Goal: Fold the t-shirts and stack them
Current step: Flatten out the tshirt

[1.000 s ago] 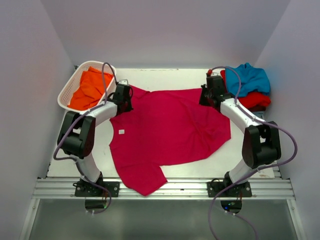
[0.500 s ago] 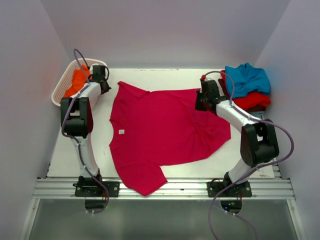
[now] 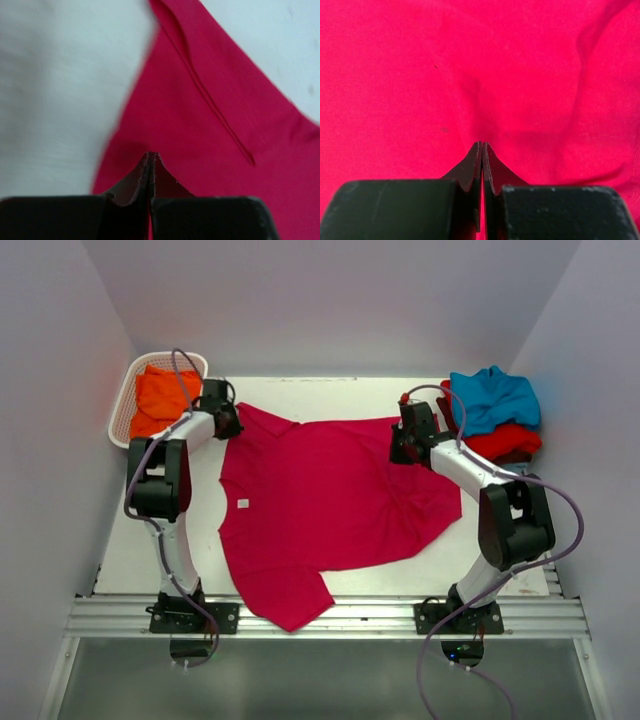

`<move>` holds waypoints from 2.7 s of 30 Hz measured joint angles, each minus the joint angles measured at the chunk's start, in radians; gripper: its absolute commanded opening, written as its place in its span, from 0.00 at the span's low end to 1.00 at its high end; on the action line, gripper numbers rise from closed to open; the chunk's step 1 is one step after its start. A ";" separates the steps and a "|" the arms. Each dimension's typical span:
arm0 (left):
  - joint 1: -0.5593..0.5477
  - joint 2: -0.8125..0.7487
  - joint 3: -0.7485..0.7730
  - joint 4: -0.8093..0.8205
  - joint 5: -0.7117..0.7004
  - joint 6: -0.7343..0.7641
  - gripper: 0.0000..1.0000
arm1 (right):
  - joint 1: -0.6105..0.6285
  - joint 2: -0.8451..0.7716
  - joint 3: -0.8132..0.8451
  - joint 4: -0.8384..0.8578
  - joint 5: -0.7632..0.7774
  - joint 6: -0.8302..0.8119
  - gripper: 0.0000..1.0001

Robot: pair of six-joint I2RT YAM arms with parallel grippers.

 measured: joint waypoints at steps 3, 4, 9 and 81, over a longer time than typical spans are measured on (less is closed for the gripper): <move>-0.099 -0.077 -0.141 0.030 0.077 -0.015 0.00 | 0.000 0.007 0.000 -0.012 0.000 0.000 0.00; -0.129 -0.100 -0.187 0.045 0.105 -0.023 0.00 | 0.000 0.008 0.000 -0.015 0.000 0.000 0.00; -0.166 -0.140 -0.306 0.084 0.181 -0.057 0.00 | 0.000 0.010 0.000 -0.019 0.000 0.000 0.00; -0.186 -0.125 -0.328 0.225 0.002 -0.041 0.00 | 0.018 -0.136 -0.303 -0.290 0.167 0.174 0.00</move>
